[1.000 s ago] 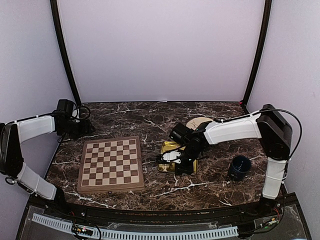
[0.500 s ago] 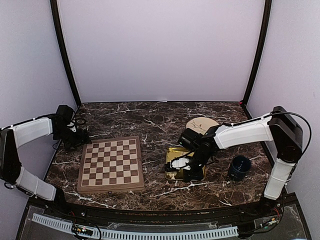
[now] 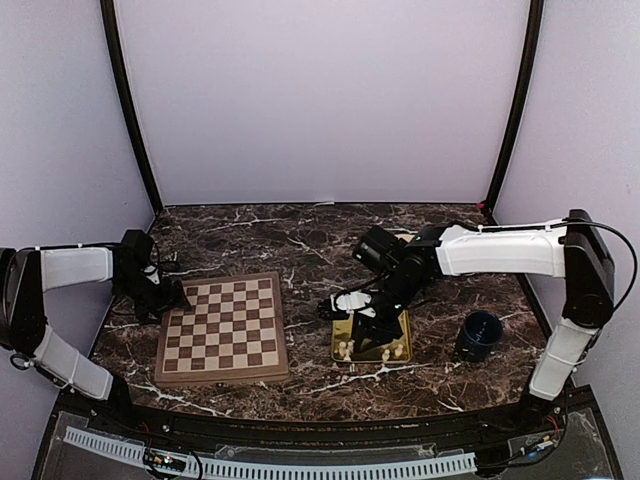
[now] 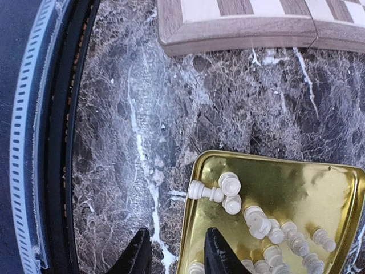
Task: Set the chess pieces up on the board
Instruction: Move the storage box to the center of the board, then position the chessboard at the center of the board.
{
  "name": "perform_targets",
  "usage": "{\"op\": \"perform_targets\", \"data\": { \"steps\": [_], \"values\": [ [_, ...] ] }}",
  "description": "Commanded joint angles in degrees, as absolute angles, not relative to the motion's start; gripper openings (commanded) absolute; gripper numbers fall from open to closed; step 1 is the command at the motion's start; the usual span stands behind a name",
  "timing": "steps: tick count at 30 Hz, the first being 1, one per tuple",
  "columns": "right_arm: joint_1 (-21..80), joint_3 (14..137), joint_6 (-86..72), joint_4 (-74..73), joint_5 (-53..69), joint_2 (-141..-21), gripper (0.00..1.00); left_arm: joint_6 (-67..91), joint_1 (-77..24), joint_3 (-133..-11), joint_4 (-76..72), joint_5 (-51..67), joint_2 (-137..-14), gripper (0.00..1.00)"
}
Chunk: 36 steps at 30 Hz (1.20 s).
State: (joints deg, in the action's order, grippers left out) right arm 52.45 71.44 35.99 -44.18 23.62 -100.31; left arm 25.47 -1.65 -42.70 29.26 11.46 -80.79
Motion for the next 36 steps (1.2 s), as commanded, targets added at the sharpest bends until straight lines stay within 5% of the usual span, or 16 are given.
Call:
{"op": "perform_targets", "data": {
  "steps": [1,3,5,6,14,22,27,29,32,36],
  "values": [
    [50.6,76.3,37.1,-50.0,29.7,-98.2,0.33,25.1,-2.6,-41.5,25.4,17.5,-80.7,0.86],
    [49.4,77.8,36.2,-50.1,30.3,-97.5,0.41,25.2,-3.8,-41.6,24.2,19.1,-80.7,0.85],
    [48.6,77.9,36.1,-49.9,29.8,-96.2,0.95,25.8,-5.3,-41.9,23.5,19.7,-81.3,0.85],
    [48.6,77.6,36.3,-50.0,28.8,-95.6,0.99,26.3,-6.0,-42.1,23.4,20.2,-81.7,0.85],
    [48.0,75.8,30.7,-46.0,18.3,-93.3,1.0,28.8,-9.9,-43.1,21.8,19.2,-82.7,0.84],
    [41.6,79.0,28.8,-45.9,23.7,-88.6,1.0,24.0,-10.0,-47.2,22.5,19.3,-83.4,0.83],
    [40.3,77.4,26.6,-40.1,10.8,-85.1,1.0,22.7,-10.2,-51.6,27.1,12.5,-83.8,0.84],
    [40.3,77.1,26.1,-38.3,1.7,-84.6,1.0,20.9,-10.2,-55.3,30.9,9.5,-82.6,0.98],
    [39.8,74.4,23.8,-31.7,-7.9,-81.5,1.0,17.6,-10.2,-58.5,30.5,8.8,-79.5,0.99],
    [34.3,73.5,20.6,-30.5,4.2,-78.9,1.0,14.2,-10.3,-60.9,22.5,10.7,-76.0,0.99]
  ]
}}
